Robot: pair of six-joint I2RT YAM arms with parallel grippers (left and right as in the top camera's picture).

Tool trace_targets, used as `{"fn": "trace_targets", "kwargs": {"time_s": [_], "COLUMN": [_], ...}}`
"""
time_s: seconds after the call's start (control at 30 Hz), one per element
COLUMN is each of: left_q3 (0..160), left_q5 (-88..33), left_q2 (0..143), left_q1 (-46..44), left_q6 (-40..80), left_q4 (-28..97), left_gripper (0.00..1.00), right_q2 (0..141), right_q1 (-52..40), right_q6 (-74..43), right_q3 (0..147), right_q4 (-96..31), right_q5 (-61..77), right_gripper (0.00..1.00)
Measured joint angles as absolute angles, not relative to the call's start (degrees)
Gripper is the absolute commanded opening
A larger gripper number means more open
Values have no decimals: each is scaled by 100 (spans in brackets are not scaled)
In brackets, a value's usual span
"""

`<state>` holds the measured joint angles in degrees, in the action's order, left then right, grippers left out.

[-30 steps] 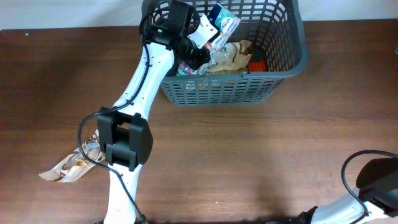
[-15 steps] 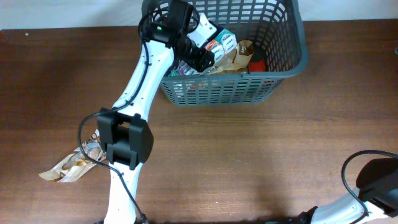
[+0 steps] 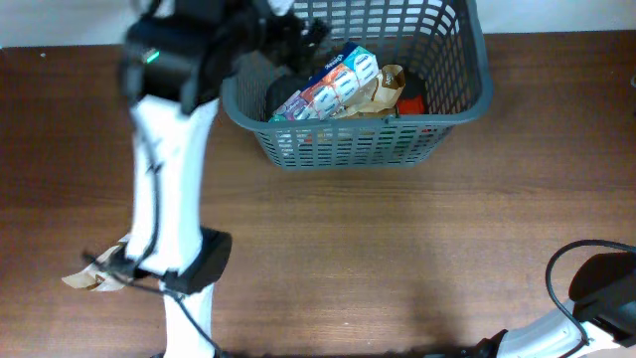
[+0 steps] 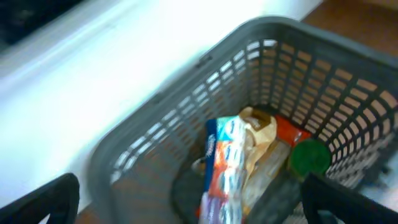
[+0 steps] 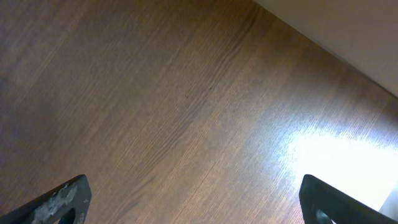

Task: Pack container
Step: 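Open the left gripper and withdraw it toward the snack bag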

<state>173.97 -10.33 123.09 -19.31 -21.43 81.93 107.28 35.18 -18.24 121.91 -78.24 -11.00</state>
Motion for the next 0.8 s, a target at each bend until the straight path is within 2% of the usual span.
{"fn": "trace_targets", "kwargs": {"time_s": [0.23, 0.6, 0.8], "left_q3": [17570, 17561, 17436], "left_q5": [-244, 154, 434], "left_q2": [11797, 11601, 11399], "left_q1": [-1754, -482, -121], "left_q6": [-1527, 325, 2093], "left_q4": [8984, 9657, 9660], "left_gripper": [99, 99, 99], "right_q2": [10728, 10728, 10728], "right_q1": [3518, 3518, 3518], "right_q6": [-1822, -1826, -1824], "right_q3": [12191, 12191, 12191], "right_q4": [-7824, -7824, -7824], "right_q5": [-1100, -1100, -1100], "right_gripper": [99, 99, 99]}}
